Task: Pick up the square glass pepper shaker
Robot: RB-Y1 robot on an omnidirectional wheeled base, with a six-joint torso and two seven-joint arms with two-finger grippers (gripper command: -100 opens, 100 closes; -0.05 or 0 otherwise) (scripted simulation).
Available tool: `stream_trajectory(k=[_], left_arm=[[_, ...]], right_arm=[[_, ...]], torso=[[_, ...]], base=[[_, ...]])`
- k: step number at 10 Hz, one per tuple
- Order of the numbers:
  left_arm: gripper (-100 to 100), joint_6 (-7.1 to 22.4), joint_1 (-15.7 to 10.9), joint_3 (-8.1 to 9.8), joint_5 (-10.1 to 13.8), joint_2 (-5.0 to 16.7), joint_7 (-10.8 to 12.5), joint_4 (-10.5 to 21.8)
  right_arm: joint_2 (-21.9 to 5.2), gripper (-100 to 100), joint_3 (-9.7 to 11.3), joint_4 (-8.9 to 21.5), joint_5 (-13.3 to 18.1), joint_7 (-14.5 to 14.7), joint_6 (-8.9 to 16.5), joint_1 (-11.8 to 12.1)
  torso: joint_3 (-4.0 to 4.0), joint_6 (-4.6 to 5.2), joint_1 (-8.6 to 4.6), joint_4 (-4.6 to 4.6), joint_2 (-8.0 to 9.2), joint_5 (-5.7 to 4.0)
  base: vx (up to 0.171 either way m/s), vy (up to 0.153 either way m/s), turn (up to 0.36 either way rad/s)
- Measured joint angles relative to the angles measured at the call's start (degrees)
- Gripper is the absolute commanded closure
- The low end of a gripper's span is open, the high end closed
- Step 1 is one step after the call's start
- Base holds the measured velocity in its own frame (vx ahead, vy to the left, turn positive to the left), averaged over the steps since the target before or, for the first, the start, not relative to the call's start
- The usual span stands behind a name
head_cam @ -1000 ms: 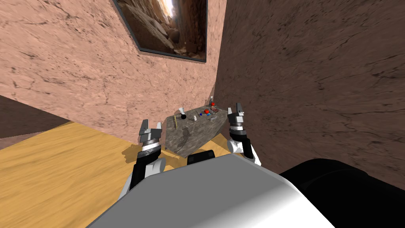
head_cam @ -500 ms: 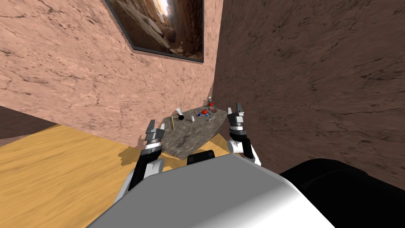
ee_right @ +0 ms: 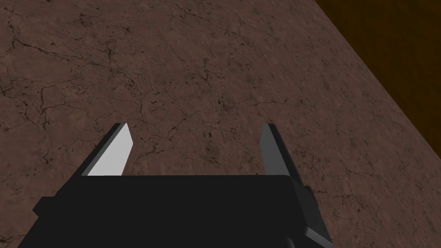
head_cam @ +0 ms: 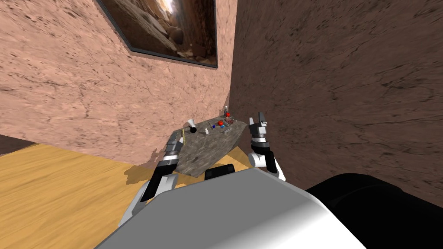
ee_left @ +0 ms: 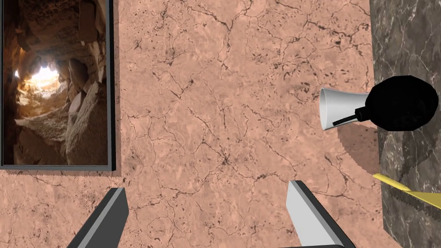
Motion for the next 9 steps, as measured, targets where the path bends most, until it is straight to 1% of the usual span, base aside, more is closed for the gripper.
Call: stream_trajectory(k=[1, 3, 4, 5, 6, 8, 9], left_arm=[[-100, 1.40, 0.06, -0.20, 0.16, 1.56, -0.24, 0.36], [-100, 4.39, -0.84, -0.64, 0.45, 4.64, -0.89, 1.97], [-100, 5.38, -1.24, -0.95, 0.35, 5.02, -1.21, 2.52], [-100, 6.70, -1.65, -1.21, 0.39, 5.99, -1.52, 3.00], [-100, 8.18, -1.74, -1.52, 0.45, 7.32, -1.90, 3.57], [-100, 11.34, -2.92, -2.09, 0.69, 10.45, -2.65, 5.72], [-100, 12.25, -2.85, -2.15, 0.83, 11.34, -2.80, 5.98]], right_arm=[[0.00, 0, 0.00, 0.00, 0.00, 0.00, 0.00, 0.00], [0.00, 0, 0.00, 0.00, 0.00, 0.00, 0.00, 0.00], [0.00, 0, 0.00, 0.00, 0.00, 0.00, 0.00, 0.00], [0.00, 0, 0.00, 0.00, 0.00, 0.00, 0.00, 0.00], [0.00, 0, 0.00, 0.00, 0.00, 0.00, 0.00, 0.00], [0.00, 0, 0.00, 0.00, 0.00, 0.00, 0.00, 0.00], [0.00, 0, 0.00, 0.00, 0.00, 0.00, 0.00, 0.00]], torso=[[-0.01, -0.01, 0.03, 0.00, -0.01, 0.00], [-0.02, -0.01, -0.05, -0.01, -0.03, -0.01], [0.00, -0.01, 0.02, 0.00, 0.00, 0.00], [0.01, -0.01, 0.11, 0.01, 0.02, 0.02], [0.00, 0.00, 0.09, 0.00, 0.01, 0.02], [-0.03, -0.01, -0.01, -0.01, -0.05, 0.00], [-0.01, -0.03, 0.07, -0.01, -0.02, 0.00]], base=[[0.040, -0.108, -0.075], [0.039, -0.121, -0.045], [0.028, -0.080, -0.042], [0.039, -0.093, -0.106], [0.043, -0.108, -0.079], [0.051, -0.110, -0.042], [0.040, -0.089, -0.047]])
